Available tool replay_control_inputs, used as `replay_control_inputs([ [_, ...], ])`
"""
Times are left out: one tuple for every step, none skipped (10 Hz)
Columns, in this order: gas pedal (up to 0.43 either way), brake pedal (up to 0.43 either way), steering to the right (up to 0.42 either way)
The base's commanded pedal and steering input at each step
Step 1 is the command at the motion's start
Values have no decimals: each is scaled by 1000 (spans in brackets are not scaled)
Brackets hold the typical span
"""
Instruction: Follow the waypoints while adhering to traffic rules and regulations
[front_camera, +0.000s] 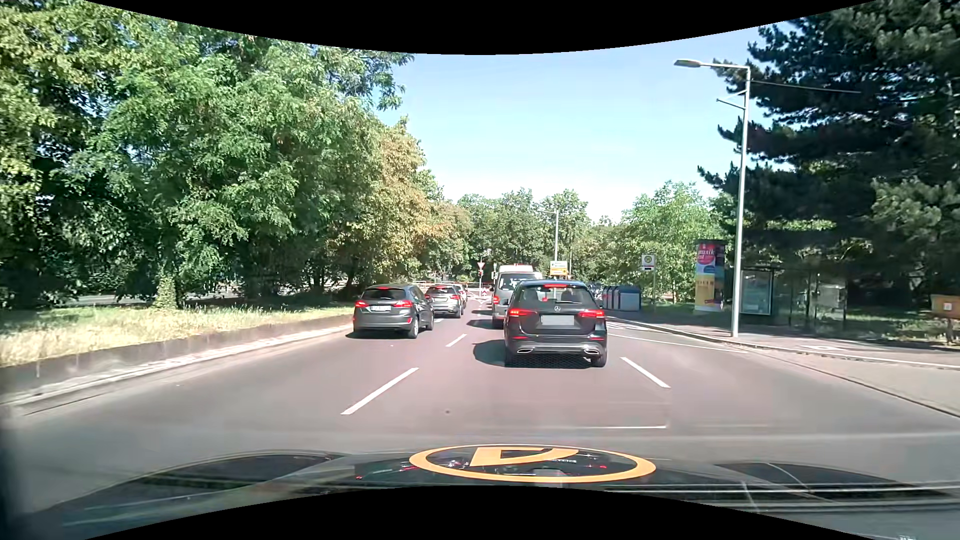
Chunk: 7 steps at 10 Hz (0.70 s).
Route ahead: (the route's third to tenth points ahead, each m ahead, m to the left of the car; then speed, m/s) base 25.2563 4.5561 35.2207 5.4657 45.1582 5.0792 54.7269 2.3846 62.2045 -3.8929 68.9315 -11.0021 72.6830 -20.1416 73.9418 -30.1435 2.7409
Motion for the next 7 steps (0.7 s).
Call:
replay_control_inputs([
  [0,195,31],
  [0,195,31],
  [0,195,31],
  [0,195,31],
  [0,195,31],
  [0,195,31],
  [0,195,31],
])
